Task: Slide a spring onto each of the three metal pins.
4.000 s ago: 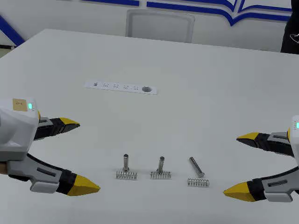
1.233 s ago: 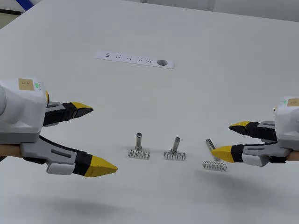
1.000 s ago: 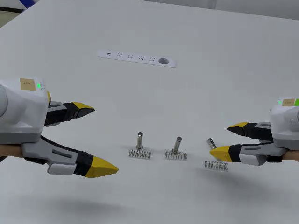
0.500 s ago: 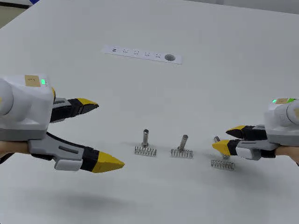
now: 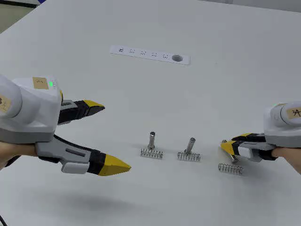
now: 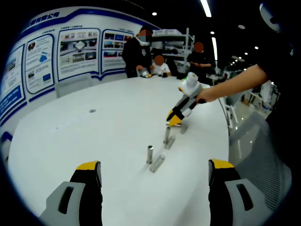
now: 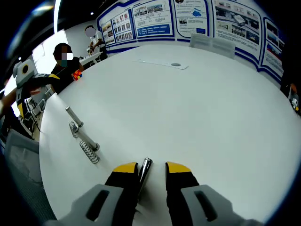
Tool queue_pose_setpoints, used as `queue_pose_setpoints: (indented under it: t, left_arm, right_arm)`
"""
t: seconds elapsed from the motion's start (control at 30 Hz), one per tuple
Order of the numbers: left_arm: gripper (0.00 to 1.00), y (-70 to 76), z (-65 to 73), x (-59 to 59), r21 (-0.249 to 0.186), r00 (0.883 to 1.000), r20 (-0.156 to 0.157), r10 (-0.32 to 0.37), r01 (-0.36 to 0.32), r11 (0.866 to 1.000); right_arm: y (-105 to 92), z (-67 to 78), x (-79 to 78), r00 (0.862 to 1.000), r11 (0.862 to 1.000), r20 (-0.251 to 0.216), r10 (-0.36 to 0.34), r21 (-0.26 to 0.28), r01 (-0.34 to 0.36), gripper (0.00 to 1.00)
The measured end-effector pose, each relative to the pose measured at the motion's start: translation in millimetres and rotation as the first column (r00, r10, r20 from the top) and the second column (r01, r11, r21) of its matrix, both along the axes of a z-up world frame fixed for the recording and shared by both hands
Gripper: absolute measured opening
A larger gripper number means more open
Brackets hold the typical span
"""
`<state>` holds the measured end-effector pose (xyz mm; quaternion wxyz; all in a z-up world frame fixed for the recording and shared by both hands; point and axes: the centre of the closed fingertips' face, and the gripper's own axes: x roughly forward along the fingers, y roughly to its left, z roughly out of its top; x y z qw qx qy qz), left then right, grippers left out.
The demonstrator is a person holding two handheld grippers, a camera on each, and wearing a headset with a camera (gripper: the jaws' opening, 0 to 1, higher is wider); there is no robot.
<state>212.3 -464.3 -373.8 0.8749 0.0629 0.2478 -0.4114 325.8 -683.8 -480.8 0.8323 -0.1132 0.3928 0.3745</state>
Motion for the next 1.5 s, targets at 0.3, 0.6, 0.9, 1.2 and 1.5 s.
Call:
queue_pose_setpoints:
  t: [0.3, 0.6, 0.9, 1.2, 1.5]
  left_arm:
    - [0.96, -0.6, 2.2, 3.2, -0.007, 1.000, 0.009, 0.005, -0.005, 1.000]
    - [0.96, -0.4, 2.1, 0.8, -0.005, 1.000, 0.012, 0.009, -0.009, 1.000]
    - [0.96, 5.4, 9.8, 2.4, -0.027, 0.999, 0.030, 0.041, -0.040, 0.999]
    - [0.93, -2.5, 15.8, 0.6, -0.041, 0.998, 0.051, 0.049, -0.046, 0.998]
    - [0.93, -17.3, 12.1, -6.1, -0.031, 0.999, 0.042, 0.007, -0.006, 0.999]
  right_arm:
    - [8.0, -1.5, -4.4, 0.998, 0.997, 0.052, 0.038, -0.075, -0.034, 0.19]
    - [7.9, -2.2, -2.1, 0.999, 0.995, 0.035, 0.012, -0.097, -0.009, 0.11]
    - [6.3, -4.3, 0.5, 1.000, 0.994, 0.007, -0.007, -0.110, 0.007, 0.08]
    - [11.0, 0.9, -0.5, 1.000, 0.997, 0.020, 0.003, -0.082, -0.002, 0.08]
    - [9.8, 11.1, -1.0, 0.999, 0.999, 0.050, 0.004, -0.053, -0.002, 0.08]
